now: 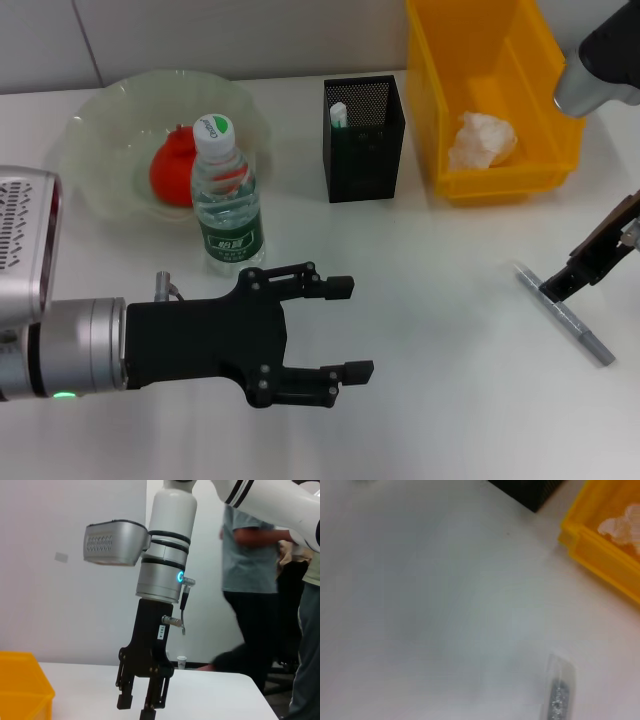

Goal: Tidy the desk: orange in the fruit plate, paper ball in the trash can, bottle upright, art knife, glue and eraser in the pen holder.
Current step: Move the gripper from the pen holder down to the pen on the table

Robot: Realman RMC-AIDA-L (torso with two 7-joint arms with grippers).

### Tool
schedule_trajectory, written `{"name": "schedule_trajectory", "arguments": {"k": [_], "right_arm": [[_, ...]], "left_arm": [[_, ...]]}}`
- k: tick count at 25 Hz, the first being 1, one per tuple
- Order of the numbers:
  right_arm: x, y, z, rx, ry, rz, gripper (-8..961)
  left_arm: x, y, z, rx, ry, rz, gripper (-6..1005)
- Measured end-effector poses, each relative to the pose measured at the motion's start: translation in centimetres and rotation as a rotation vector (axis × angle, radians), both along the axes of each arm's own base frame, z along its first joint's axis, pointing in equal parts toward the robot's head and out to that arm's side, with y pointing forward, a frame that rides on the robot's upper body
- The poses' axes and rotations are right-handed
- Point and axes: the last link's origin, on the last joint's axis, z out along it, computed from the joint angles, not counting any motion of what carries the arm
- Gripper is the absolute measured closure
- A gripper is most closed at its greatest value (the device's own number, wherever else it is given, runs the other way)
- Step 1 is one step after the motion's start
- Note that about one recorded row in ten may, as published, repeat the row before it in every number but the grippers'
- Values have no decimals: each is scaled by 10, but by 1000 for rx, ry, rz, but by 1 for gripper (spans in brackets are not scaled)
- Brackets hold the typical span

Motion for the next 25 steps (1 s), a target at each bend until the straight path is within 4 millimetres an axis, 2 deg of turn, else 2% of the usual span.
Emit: {"name": "schedule_trajectory", "arguments": {"k": [7,15,25], "right_arm": [[9,5,1,30,13,-7,329],[20,9,-8,30,21,-33,331],[25,14,-12,38,-3,-26,418]], "left_arm": [[-1,0,-2,-4,-1,5,191],[-1,0,-2,-3,-2,5,191],[-1,1,-2,-1,-1,6,191]]}}
